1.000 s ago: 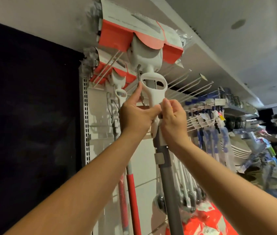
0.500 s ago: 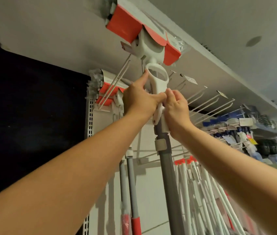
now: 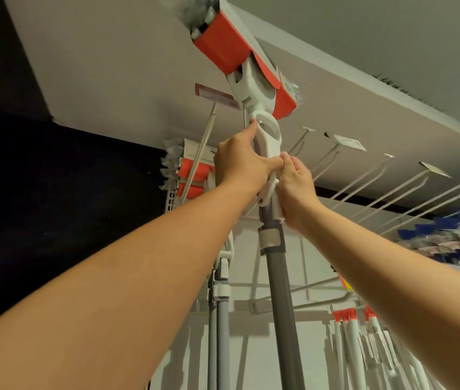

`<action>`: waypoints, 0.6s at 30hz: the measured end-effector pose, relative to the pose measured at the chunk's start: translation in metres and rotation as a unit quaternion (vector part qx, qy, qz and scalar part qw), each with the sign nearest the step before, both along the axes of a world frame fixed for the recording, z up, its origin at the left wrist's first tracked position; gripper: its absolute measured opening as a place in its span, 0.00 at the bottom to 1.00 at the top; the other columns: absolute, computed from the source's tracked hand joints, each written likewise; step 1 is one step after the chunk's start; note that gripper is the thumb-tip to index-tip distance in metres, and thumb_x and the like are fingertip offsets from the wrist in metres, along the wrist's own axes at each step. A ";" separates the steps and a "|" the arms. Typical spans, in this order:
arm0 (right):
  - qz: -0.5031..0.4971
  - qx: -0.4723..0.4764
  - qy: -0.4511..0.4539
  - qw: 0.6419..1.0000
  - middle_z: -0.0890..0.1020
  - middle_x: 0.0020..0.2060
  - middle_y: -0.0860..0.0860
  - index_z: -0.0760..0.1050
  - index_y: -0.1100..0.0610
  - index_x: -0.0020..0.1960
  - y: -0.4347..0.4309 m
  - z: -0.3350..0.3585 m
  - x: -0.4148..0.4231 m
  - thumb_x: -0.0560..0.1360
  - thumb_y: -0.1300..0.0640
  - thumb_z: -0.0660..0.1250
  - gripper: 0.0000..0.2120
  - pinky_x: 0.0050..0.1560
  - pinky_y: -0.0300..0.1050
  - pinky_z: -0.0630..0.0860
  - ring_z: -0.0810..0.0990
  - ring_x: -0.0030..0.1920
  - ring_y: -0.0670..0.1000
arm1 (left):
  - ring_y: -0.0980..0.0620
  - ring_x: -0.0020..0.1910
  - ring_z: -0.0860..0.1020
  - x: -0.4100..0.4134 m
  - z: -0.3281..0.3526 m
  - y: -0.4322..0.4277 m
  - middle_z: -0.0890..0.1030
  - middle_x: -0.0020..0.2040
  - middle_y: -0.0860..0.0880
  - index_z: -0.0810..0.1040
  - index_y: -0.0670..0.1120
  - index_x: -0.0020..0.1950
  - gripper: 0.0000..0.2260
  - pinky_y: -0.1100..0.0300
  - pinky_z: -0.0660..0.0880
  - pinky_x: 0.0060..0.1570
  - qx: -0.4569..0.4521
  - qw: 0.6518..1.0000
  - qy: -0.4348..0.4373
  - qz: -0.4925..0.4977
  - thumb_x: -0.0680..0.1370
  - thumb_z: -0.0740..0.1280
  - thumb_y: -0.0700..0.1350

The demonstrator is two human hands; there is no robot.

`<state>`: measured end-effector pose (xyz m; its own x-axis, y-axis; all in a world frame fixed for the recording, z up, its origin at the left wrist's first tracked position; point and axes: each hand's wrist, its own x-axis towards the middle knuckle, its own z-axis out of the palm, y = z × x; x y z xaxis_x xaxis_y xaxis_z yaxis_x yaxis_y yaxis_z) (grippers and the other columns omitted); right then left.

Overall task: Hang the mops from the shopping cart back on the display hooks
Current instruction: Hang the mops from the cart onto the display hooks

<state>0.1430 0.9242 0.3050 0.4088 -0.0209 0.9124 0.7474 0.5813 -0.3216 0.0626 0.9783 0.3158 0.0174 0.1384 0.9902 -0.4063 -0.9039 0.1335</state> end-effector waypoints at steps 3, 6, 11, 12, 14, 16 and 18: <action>0.019 -0.005 0.015 1.000 0.80 0.46 0.58 0.73 0.55 0.47 0.010 0.006 0.015 0.83 0.50 0.52 0.15 0.57 0.61 0.77 0.80 0.49 0.57 | 0.47 0.63 0.75 0.012 0.006 0.006 0.78 0.64 0.46 0.64 0.52 0.75 0.36 0.53 0.73 0.62 0.005 1.000 0.008 0.024 0.70 0.75 0.50; 0.043 0.004 0.036 0.998 0.80 0.45 0.58 0.74 0.55 0.47 0.019 0.010 0.032 0.83 0.50 0.53 0.15 0.58 0.60 0.76 0.79 0.48 0.56 | 0.48 0.63 0.74 0.025 0.011 0.013 0.77 0.65 0.47 0.64 0.52 0.75 0.36 0.54 0.72 0.63 0.017 0.999 0.021 0.029 0.70 0.75 0.49; 0.031 0.025 0.056 0.998 0.79 0.42 0.55 0.72 0.55 0.46 0.036 0.011 0.052 0.83 0.51 0.51 0.15 0.56 0.55 0.76 0.78 0.47 0.53 | 0.46 0.57 0.78 0.046 0.020 0.026 0.80 0.58 0.45 0.67 0.52 0.74 0.35 0.52 0.76 0.57 0.037 0.997 0.053 0.035 0.69 0.76 0.50; 0.015 0.026 0.058 0.998 0.79 0.44 0.55 0.72 0.55 0.46 0.039 0.011 0.055 0.84 0.52 0.50 0.15 0.55 0.55 0.76 0.78 0.48 0.54 | 0.46 0.57 0.78 0.050 0.021 0.030 0.80 0.58 0.46 0.67 0.52 0.74 0.34 0.53 0.76 0.57 0.037 0.997 0.062 0.034 0.69 0.76 0.50; -0.017 0.026 0.058 0.998 0.78 0.44 0.55 0.71 0.55 0.45 0.047 0.010 0.064 0.84 0.52 0.50 0.14 0.52 0.53 0.76 0.77 0.47 0.53 | 0.46 0.60 0.76 0.058 0.020 0.039 0.79 0.61 0.46 0.68 0.52 0.74 0.34 0.56 0.75 0.57 0.031 0.996 0.078 0.027 0.70 0.76 0.50; -0.046 0.020 0.057 0.997 0.77 0.42 0.55 0.70 0.55 0.44 0.056 0.008 0.071 0.84 0.53 0.50 0.14 0.45 0.47 0.73 0.75 0.43 0.50 | 0.47 0.63 0.74 0.066 0.018 0.051 0.76 0.64 0.47 0.67 0.51 0.74 0.35 0.58 0.73 0.59 0.019 0.996 0.092 0.004 0.70 0.76 0.49; -0.071 0.010 0.056 0.996 0.76 0.41 0.55 0.70 0.57 0.45 0.065 0.004 0.078 0.83 0.53 0.51 0.14 0.41 0.45 0.70 0.73 0.40 0.49 | 0.50 0.62 0.73 0.074 0.014 0.065 0.75 0.65 0.49 0.65 0.51 0.75 0.36 0.60 0.72 0.58 0.003 0.994 0.108 -0.024 0.70 0.76 0.48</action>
<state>0.2211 0.9894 0.3094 0.4990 -0.1028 0.8605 0.7830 0.4790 -0.3969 0.1362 1.0432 0.3301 0.2358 0.1257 0.9636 -0.4108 -0.8857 0.2161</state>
